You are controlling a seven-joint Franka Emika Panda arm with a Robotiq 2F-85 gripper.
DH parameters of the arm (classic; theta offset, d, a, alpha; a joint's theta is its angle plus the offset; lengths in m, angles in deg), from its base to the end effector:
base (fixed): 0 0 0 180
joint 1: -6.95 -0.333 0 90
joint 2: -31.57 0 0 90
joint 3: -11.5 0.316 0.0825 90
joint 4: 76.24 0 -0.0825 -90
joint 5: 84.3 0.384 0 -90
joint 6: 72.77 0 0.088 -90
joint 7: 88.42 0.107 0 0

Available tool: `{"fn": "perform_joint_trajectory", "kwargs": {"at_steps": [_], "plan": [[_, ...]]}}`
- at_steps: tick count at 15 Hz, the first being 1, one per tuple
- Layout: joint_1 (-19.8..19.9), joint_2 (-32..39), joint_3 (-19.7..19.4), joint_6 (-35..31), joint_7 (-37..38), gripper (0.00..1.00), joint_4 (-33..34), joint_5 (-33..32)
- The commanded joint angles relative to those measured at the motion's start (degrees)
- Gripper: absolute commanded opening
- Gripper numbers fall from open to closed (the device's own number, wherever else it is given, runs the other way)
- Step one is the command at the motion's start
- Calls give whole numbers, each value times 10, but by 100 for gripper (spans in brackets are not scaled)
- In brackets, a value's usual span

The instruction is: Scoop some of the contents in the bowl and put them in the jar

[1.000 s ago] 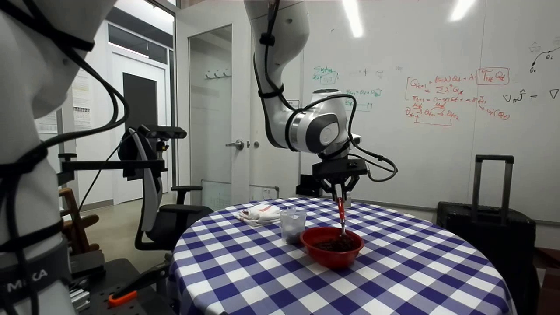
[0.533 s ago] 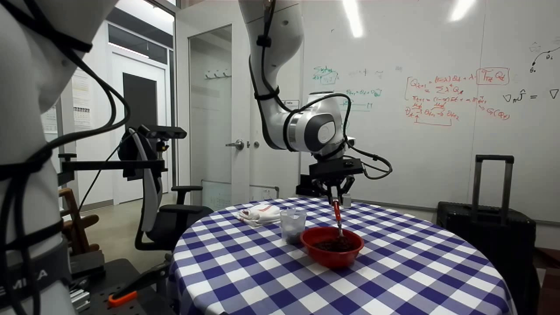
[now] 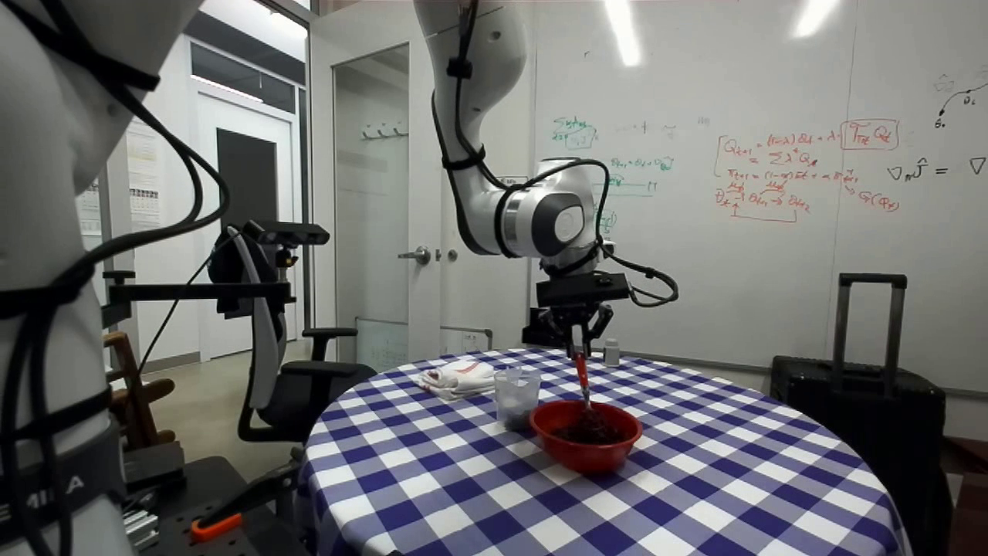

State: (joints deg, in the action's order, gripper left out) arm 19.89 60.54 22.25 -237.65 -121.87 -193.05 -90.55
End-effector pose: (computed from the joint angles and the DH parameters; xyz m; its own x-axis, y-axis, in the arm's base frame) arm 0.6278 -0.0230 0.2315 0.7691 0.5651 0.2985 0.5422 -0.8242 0.1634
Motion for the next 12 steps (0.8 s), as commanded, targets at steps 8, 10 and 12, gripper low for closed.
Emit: {"fn": "perform_joint_trajectory", "kwargs": {"at_steps": [8, 10, 12], "plan": [[-48, -38, -23, 92, 25, 5, 27, -7], [-61, -41, -30, 109, 36, 5, 34, -11], [-74, -45, -36, 123, 48, 5, 41, -14]]}}
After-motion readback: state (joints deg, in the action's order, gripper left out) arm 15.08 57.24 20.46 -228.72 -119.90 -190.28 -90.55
